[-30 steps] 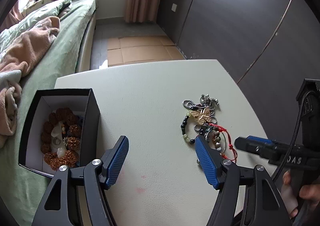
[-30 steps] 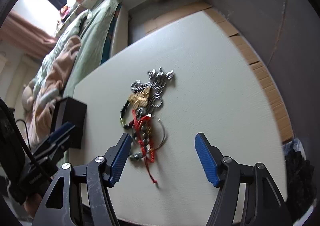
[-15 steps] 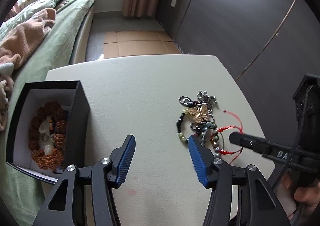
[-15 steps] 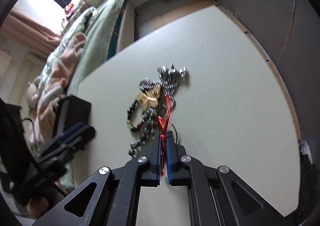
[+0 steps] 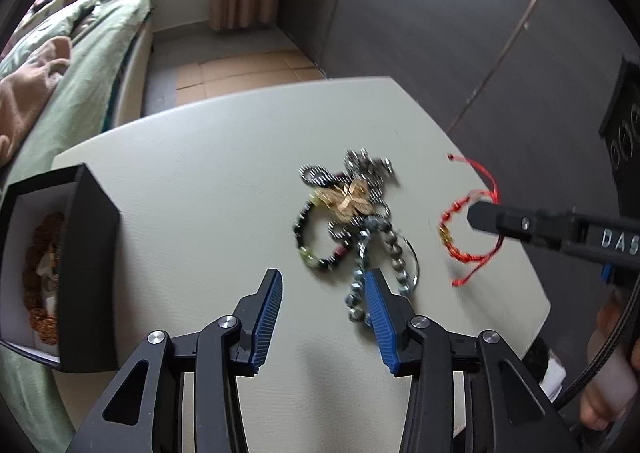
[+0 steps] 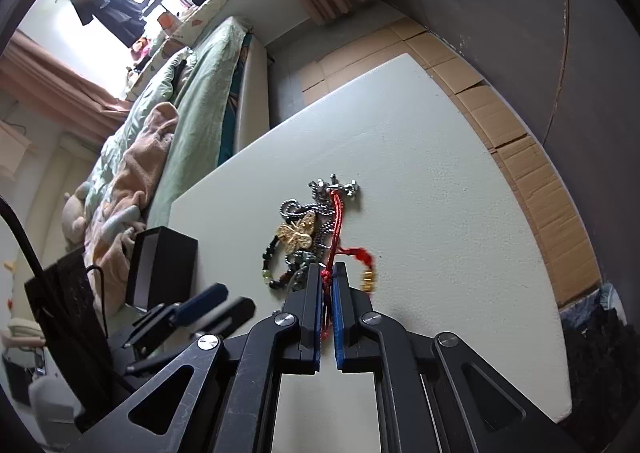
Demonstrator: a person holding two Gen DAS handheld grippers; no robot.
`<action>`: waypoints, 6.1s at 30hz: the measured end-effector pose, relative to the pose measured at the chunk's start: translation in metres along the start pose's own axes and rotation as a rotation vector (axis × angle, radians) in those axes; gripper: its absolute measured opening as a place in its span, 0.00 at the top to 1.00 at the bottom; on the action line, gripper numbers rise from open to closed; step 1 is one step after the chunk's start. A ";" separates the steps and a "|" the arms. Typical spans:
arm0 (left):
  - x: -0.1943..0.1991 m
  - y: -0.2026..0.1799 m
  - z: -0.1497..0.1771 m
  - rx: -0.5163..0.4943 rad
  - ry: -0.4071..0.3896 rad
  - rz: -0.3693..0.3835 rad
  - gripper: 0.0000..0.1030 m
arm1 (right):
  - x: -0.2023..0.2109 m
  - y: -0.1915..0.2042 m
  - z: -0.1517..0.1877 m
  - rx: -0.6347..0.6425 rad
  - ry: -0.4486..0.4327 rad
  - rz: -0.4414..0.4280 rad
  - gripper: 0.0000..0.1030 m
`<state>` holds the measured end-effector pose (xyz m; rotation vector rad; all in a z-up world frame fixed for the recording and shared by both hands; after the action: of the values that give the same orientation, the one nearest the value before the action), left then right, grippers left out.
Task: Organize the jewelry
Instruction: 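Grasp the dark bead bracelet with the left tool while the right tool holds the red bracelet, then drop the dark bead bracelet into the black box with the left tool while the right drops the red bracelet, then grasp the black and green bead bracelet with the left tool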
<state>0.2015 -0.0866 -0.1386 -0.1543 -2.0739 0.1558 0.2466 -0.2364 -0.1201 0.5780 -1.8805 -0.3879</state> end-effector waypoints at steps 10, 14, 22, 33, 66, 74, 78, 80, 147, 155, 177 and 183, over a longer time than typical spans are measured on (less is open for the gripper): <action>-0.020 -0.017 0.013 -0.111 0.035 -0.083 0.70 | 0.002 -0.005 0.000 -0.007 0.000 0.019 0.94; -0.020 -0.022 0.015 -0.145 0.016 -0.102 0.90 | 0.002 -0.007 0.001 -0.015 0.003 0.026 0.94; -0.004 -0.011 0.002 -0.076 -0.035 -0.028 0.92 | 0.004 -0.010 0.000 -0.019 -0.002 0.033 0.94; 0.041 0.011 -0.026 0.018 -0.157 0.023 0.92 | 0.002 -0.004 0.002 -0.003 -0.001 0.026 0.94; 0.117 0.130 -0.033 0.250 -0.303 -0.050 0.92 | -0.020 0.087 -0.003 0.080 -0.076 -0.125 0.94; 0.119 0.164 -0.032 0.328 -0.297 -0.062 0.92 | -0.034 0.113 -0.001 0.089 -0.088 -0.168 0.94; 0.121 0.173 -0.031 0.348 -0.293 -0.054 0.92 | -0.039 0.127 0.001 0.115 -0.094 -0.184 0.94; 0.119 0.173 -0.030 0.355 -0.281 -0.037 0.92 | -0.041 0.134 0.002 0.127 -0.094 -0.189 0.94; 0.100 0.121 -0.028 0.299 -0.199 -0.007 0.38 | -0.009 0.062 -0.004 0.029 -0.051 -0.047 0.44; 0.078 0.084 -0.030 0.220 -0.163 -0.008 0.38 | -0.001 0.026 0.003 -0.006 -0.004 0.032 0.44; -0.013 0.024 -0.031 0.041 -0.055 -0.081 0.59 | 0.000 -0.015 -0.011 -0.168 0.008 0.040 0.11; -0.032 0.019 -0.028 0.004 -0.023 -0.099 0.68 | 0.001 -0.018 -0.018 -0.185 -0.007 0.036 0.11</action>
<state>0.2425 -0.0719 -0.1555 -0.0477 -2.0992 0.1011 0.2672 -0.2515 -0.1223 0.4181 -1.8352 -0.5344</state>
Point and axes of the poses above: each gripper's, at about its wrist camera, not at the fingertips, and x roughly against the way its jaws point, y to its left, z to its underside, the point moved 7 cm from there along -x, roughly the way its jaws point, and after that the axes turned 3 degrees about -z, right-handed, at the moved point
